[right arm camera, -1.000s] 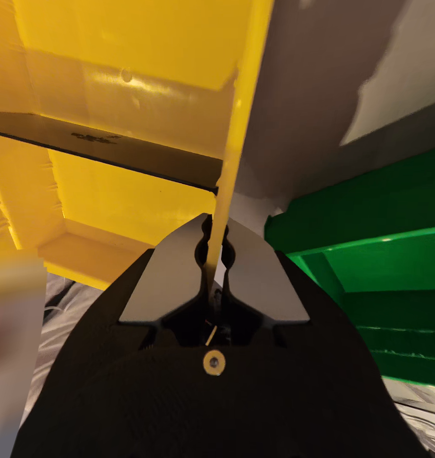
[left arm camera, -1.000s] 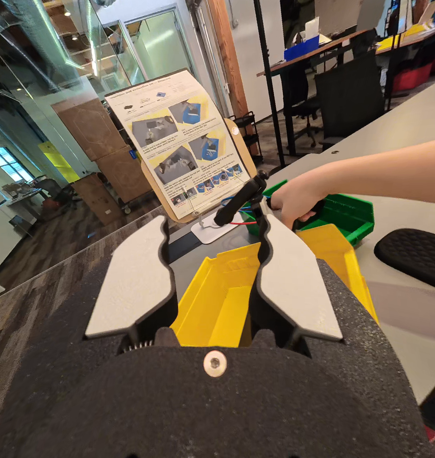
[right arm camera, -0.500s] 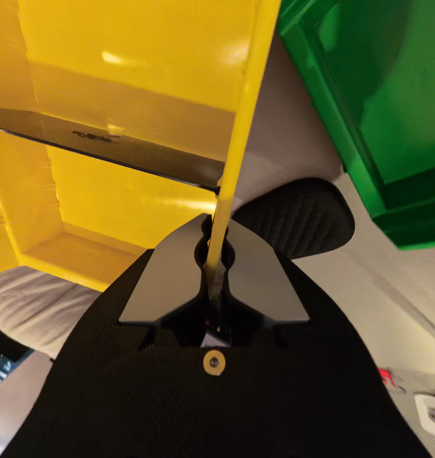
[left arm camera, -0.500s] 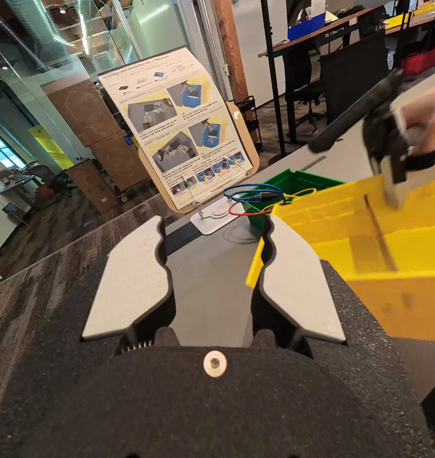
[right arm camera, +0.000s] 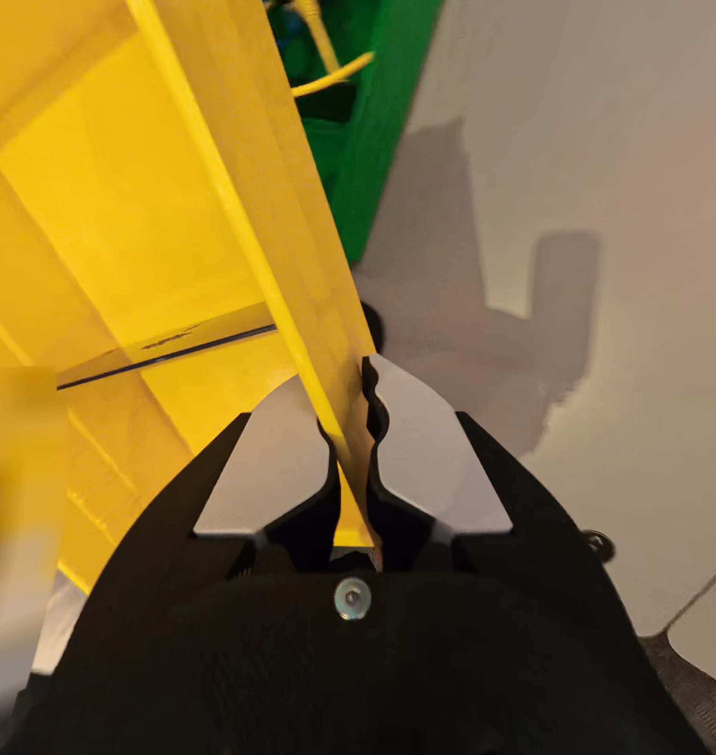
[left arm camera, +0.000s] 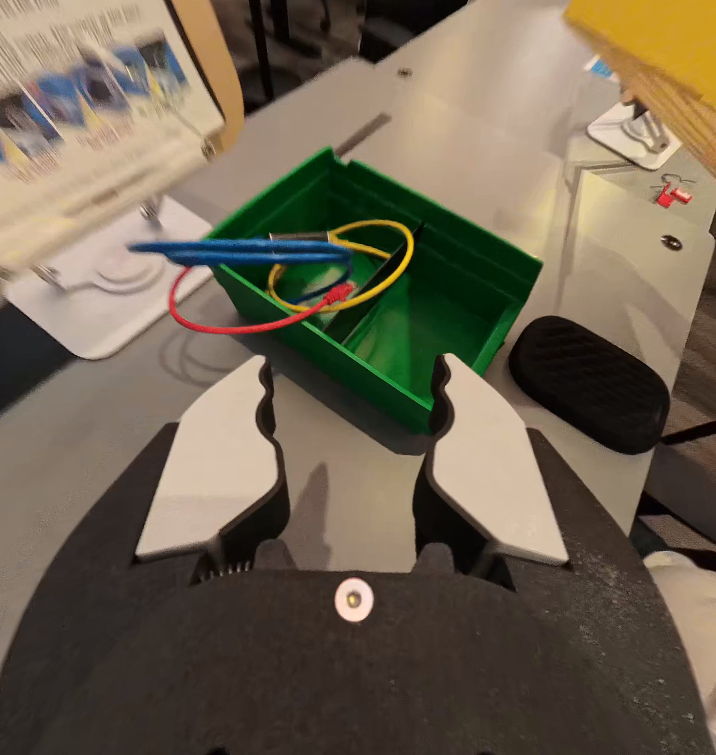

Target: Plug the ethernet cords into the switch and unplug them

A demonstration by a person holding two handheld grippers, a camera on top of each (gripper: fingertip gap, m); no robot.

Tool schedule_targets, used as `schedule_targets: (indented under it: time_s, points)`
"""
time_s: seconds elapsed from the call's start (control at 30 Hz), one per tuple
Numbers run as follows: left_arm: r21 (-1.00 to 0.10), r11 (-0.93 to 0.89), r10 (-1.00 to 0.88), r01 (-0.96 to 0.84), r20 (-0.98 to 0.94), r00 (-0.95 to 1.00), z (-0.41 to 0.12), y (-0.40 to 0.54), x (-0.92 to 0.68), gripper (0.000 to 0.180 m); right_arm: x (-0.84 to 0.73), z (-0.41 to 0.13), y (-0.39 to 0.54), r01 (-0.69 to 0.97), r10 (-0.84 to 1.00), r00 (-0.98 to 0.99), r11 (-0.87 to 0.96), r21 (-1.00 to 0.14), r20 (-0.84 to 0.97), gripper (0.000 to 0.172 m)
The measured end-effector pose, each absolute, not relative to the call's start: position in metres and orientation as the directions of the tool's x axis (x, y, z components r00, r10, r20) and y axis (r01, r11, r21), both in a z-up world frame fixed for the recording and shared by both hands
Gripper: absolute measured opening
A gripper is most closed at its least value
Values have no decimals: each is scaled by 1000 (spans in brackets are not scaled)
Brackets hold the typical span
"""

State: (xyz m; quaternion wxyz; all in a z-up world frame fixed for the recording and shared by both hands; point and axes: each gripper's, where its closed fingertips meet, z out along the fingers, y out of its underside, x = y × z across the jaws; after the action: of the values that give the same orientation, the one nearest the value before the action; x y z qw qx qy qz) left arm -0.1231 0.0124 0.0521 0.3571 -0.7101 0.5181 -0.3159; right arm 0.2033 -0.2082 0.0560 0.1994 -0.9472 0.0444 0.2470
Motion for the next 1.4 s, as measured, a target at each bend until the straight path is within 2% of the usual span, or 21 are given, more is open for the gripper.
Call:
schedule_targets:
  time_s: [0.17, 0.27, 0.5, 0.6, 0.73, 0.8, 0.87, 0.97, 1.07, 1.13, 1.27, 1.4]
  points:
    - [-723, -363, -931, -588, 253, 264, -13, 22, -85, 74, 270, -6, -205, -347, -203, 871, -899, -267, -448, 8]
    - [-691, -392, -919, -607, 319, 231, -31, 13, -70, 69, 287, -38, -197, -374, -248, 858, -902, -215, -450, 5]
    - [-565, -406, -911, -718, 311, 270, -74, 5, -64, 78, 333, -80, -169, -439, -372, 881, -872, -216, -292, 7]
    - [-471, -418, -905, -777, 289, 312, -83, 6, -69, 78, 338, -96, -163, -486, -413, 851, -854, -187, -324, 9]
    - [-375, -496, -860, -783, 335, 385, -88, 0, -66, 66, 326, -119, -152, -548, -425, 767, -824, -146, -480, 11]
    - [-312, -537, -828, -784, 371, 420, -91, -5, -65, 60, 320, -121, -143, -571, -400, 734, -802, -178, -549, 14]
    - [-255, -562, -805, -787, 386, 451, -92, -6, -63, 50, 318, -118, -140, -578, -404, 747, -787, -216, -528, 14]
    - [-193, -556, -808, -808, 353, 472, -91, -3, -60, 33, 305, -105, -139, -519, -345, 786, -819, -245, -513, 26]
    - [-132, -532, -824, -836, 306, 477, -91, 4, -63, 23, 305, -101, -145, -522, -357, 794, -814, -253, -493, 24]
    - [-109, -518, -829, -848, 306, 467, -89, 8, -66, 12, 306, -102, -145, -521, -351, 795, -813, -259, -496, 24]
    - [-94, -503, -843, -859, 275, 463, -88, 25, -82, 9, 296, -112, -143, -539, -350, 744, -817, -202, -569, 26]
    - [-98, -598, -771, -795, 340, 538, -87, 45, -106, 6, 277, -113, -138, -482, -339, 779, -862, -158, -528, 23]
